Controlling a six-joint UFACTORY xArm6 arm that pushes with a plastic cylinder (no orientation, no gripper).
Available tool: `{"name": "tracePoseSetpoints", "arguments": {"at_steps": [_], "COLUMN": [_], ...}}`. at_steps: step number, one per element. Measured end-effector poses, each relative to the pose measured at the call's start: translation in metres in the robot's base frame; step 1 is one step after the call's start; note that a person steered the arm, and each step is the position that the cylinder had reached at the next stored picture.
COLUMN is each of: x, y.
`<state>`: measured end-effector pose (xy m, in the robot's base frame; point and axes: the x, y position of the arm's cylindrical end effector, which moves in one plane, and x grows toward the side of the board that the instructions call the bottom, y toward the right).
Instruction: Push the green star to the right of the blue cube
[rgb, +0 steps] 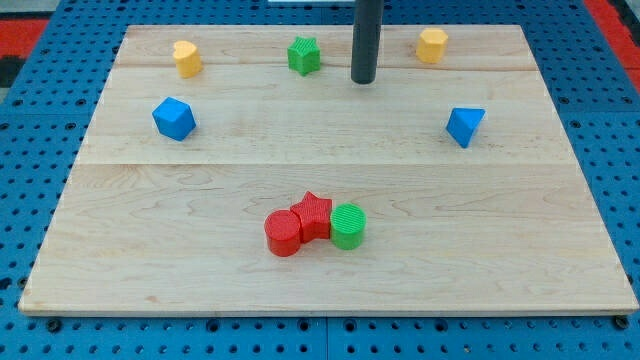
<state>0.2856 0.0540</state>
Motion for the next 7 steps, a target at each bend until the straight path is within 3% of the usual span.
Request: {"name": "tracePoseSetpoints", "arguments": {"at_steps": [2, 3, 4, 6, 7], "x": [-0.060, -0.060, -0.022, -0.009, 0.030], "y": [-0.014, -0.076, -0.109, -0.117, -0.123]}}
